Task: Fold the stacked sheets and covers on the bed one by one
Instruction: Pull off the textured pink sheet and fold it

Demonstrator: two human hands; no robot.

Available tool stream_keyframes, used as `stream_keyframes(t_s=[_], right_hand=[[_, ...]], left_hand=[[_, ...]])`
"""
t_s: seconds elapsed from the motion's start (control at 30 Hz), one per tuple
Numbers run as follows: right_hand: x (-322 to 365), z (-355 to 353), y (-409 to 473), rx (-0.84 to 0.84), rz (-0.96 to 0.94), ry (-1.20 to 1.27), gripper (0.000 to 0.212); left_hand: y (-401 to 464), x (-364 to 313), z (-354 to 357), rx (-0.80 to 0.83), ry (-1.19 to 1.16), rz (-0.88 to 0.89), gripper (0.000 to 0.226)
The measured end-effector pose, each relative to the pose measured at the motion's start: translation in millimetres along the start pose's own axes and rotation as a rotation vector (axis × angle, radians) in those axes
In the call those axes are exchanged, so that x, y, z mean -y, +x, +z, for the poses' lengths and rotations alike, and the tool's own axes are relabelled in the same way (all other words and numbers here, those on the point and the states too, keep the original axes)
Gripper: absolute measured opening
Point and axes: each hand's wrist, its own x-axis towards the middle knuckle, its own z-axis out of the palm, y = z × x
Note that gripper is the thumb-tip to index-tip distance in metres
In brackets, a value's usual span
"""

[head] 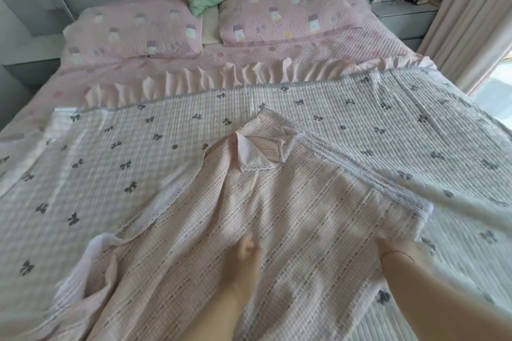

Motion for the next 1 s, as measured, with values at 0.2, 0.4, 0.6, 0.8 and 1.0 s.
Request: stream_keyframes(t_s=[0.2, 0.4, 0.6, 0.8, 1.0], right_hand=[[-15.5, -3.4, -6.6, 0.138, 0.119, 0.258, 0.040], [0.4, -54.9, -5.8, 0.014, -0.090, 0.405, 0.039], [-5.4, -123.8, -10.8, -0.089, -0.176, 0.385, 0.028], [-22.1, -150.1, -12.4, -0.040, -0.255, 0.252, 0.014], [-25.5, -152.8, -3.3, 0.001, -0.258, 0.199, 0.025]], left_hand=[[-28.6, 19.7, 27.1, -0.019, 0.307, 0.062, 0.043], [-51.3, 19.9, 33.7, 0.150, 0.467, 0.025, 0.050], [-83.5, 8.9, 55.6, 0.398, 0.498, -0.048, 0.059], [-124.0, 4.5, 106.7, 0.403, 0.919, 0.206, 0.084], [-114.6, 6.1, 129.9, 0.193, 1.076, 0.313, 0.023]])
